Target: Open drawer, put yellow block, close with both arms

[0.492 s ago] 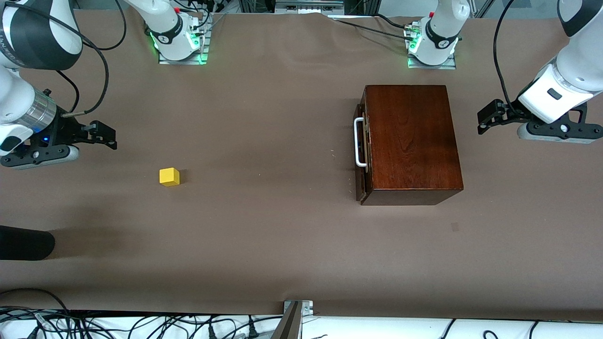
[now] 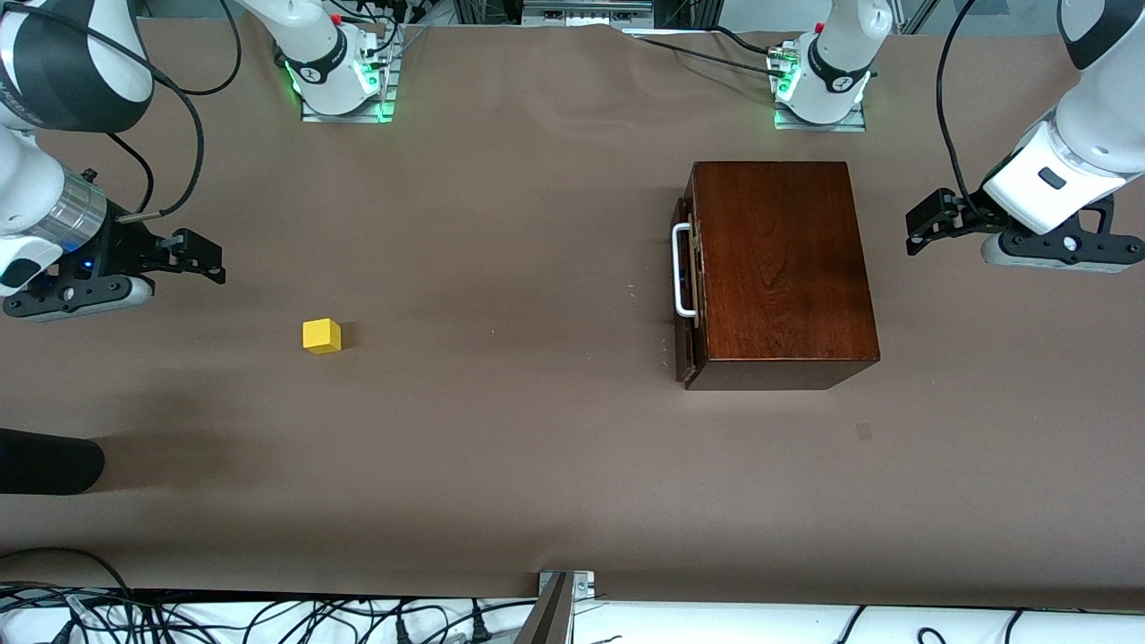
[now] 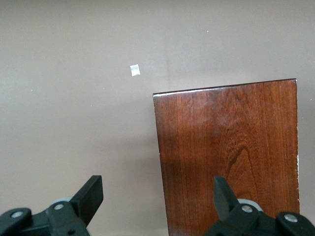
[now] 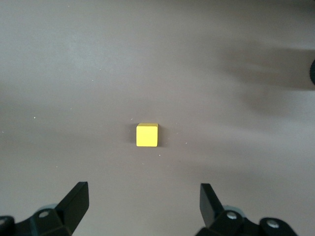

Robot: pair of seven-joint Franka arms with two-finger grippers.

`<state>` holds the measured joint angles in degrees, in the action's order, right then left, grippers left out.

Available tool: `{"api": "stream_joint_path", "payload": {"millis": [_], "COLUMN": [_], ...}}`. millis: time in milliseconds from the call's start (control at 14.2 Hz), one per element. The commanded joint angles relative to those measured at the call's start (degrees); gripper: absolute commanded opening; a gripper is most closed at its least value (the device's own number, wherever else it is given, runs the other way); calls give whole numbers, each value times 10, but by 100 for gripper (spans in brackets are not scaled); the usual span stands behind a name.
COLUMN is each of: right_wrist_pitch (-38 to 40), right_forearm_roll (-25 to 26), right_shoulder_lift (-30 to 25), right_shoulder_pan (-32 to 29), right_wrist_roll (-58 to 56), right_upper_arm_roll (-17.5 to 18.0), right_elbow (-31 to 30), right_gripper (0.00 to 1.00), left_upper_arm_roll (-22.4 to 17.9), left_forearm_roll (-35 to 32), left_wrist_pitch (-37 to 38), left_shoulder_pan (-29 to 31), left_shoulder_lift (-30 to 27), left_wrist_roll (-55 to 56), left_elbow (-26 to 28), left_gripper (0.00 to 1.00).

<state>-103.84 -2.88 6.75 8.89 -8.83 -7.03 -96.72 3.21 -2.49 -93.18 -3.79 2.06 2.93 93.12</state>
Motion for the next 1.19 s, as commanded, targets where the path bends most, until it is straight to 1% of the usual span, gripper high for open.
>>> {"api": "stream_joint_path", "payload": {"millis": [0,70,140,211,281,351,492,632,773,913,1054,1124], "right_wrist_pitch": [25,26,29,34,38,39,38,38,38,38,38,38], "right_forearm_roll": [-16,-15,-15,-14,-14,-13,-8,-9,-9,-9,-9,-10], "right_shoulder_lift": [8,9,10,11,12,14,16,19,19,19,19,19], "right_shoulder_pan": [-12,-12,-12,-12,-12,-11,-7,-7,-7,-7,-9,-9], "right_wrist_roll": [-12,-12,-12,-13,-14,-14,-14,-14,-15,-15,-16,-16], "right_upper_arm_roll": [3,3,3,3,4,4,6,6,6,6,5,5], "right_elbow": [20,21,21,25,33,37,42,44,44,44,44,44], "right_gripper": [100,100,100,100,100,100,100,100,100,100,100,100], "left_upper_arm_roll": [1,4,16,27,35,45,95,142,149,148,148,148], "left_forearm_roll": [0,0,-5,-16,-15,-9,-10,-15,-15,-16,-19,-20], "left_wrist_pitch": [21,24,33,59,76,77,74,68,48,37,-15,-28], "left_shoulder_pan": [-4,-6,-10,-11,-11,-12,-18,-35,-64,-104,-133,-145], "left_shoulder_lift": [13,15,18,21,22,24,54,99,146,174,191,207], "left_wrist_roll": [2,1,1,2,10,20,73,172,215,256,321,344], "left_elbow": [-18,-17,-12,-16,-15,-15,-26,-40,-75,-80,-74,-73], "left_gripper": [100,100,100,100,100,100,100,100,100,100,100,100]}}
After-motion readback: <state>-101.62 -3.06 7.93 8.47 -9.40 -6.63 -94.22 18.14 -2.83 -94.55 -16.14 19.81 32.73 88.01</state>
